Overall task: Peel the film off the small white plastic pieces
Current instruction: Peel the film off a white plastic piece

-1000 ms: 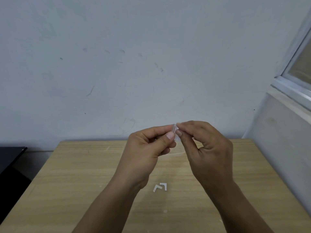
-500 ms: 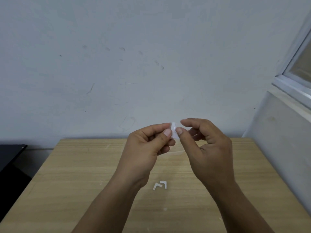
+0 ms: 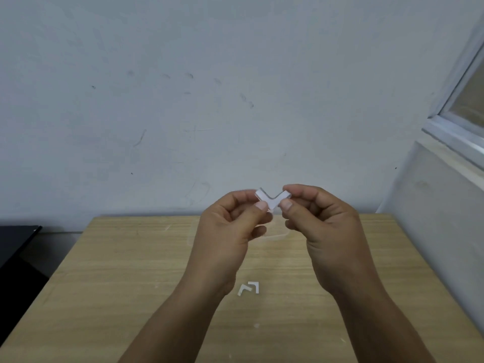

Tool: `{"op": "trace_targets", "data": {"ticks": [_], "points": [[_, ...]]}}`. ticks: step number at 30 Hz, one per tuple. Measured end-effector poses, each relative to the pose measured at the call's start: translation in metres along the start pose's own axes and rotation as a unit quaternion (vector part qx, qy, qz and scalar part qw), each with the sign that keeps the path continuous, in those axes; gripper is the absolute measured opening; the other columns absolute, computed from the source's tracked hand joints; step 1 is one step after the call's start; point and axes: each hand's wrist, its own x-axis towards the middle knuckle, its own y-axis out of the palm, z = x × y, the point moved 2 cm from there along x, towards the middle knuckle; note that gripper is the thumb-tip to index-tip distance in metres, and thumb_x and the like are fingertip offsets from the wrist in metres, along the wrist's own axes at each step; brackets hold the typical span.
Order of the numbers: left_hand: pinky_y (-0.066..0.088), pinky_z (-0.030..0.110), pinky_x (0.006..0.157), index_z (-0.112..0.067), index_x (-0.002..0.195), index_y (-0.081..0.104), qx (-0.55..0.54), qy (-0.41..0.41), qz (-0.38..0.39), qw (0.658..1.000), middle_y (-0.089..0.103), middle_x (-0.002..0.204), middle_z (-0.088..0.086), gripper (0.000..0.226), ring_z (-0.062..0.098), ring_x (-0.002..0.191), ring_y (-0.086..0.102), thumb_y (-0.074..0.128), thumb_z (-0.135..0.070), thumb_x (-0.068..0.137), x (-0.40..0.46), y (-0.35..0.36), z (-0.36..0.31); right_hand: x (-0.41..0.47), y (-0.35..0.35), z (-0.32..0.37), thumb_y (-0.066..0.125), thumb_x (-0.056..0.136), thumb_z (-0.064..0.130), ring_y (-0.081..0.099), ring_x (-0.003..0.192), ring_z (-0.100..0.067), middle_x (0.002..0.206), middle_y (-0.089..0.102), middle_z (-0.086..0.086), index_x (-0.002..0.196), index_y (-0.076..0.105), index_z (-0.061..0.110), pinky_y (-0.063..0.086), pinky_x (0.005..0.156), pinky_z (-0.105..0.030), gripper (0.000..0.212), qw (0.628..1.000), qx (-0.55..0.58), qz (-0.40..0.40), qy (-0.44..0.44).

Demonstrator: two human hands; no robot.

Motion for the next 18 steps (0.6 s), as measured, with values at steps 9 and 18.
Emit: {"op": "trace_targets", "data": {"ticks": [9, 18], "points": [[0.053, 0.025, 0.082, -0.024, 0.101, 0.075, 0.284, 0.269, 0.003, 0.92, 0.072, 0.093, -0.015, 0.019, 0.01, 0.096, 0.068, 0.072, -0.013, 0.086, -0.001, -0.002, -0.014, -0.004, 0.002, 0.001, 0.067, 0.09, 0.01, 0.073, 0.088, -0.012, 0.09, 0.077, 0.003, 0.11, 0.074, 0.021, 0.058, 0.083, -0.032, 0.023, 0.998, -0.05, 0.046, -0.002], [0.052, 0.017, 0.076, -0.02, 0.101, 0.076, 0.26, 0.264, -0.006, 0.929, 0.073, 0.087, -0.012, 0.018, 0.008, 0.087, 0.069, 0.073, -0.013, 0.085, 0.001, -0.003, -0.011, -0.004, 0.001, -0.003, 0.077, 0.073, 0.014, 0.071, 0.086, -0.019, 0.089, 0.074, -0.008, 0.098, 0.076, 0.016, 0.058, 0.082, -0.033, 0.026, 0.998, 0.025, 0.057, 0.021]]}}
